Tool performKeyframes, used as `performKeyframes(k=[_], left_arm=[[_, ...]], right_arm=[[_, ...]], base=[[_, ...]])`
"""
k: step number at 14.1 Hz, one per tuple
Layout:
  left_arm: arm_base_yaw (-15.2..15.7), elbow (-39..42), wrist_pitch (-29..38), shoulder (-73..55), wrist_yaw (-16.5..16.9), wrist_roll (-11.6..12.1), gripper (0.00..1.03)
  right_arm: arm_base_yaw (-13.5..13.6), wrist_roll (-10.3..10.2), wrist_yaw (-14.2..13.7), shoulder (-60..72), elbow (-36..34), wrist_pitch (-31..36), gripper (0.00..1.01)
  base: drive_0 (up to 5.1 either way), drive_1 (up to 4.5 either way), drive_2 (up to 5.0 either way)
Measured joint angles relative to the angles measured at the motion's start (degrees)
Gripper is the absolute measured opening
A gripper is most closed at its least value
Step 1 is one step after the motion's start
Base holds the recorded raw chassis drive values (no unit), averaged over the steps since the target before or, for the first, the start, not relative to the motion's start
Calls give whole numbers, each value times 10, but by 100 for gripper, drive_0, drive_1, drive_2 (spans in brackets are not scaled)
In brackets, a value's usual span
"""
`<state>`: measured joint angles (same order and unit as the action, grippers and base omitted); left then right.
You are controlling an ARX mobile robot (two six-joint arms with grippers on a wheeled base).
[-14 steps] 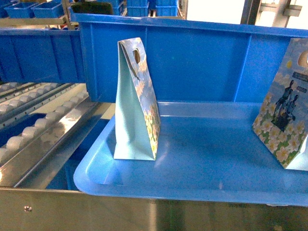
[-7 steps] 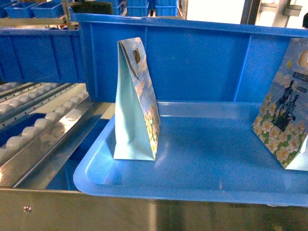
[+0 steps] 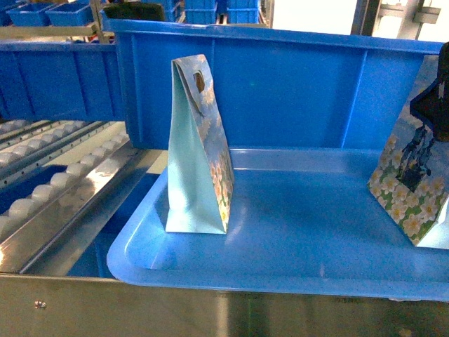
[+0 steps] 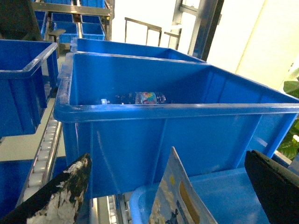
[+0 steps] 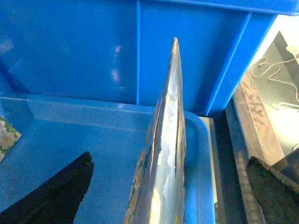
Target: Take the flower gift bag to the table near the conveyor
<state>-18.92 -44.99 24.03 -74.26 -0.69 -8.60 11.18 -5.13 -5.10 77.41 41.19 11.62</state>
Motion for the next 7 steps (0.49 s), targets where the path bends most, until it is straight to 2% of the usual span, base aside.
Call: performKeyframes(k=[2,7], left_arm=[[0,0,0,0,0,0,98],[0,0,0,0,0,0,98]], right_arm=[[0,-4,1,13,0,16,95],[1,1,0,34,0,38,41]], base=[[0,0,0],[0,0,0]])
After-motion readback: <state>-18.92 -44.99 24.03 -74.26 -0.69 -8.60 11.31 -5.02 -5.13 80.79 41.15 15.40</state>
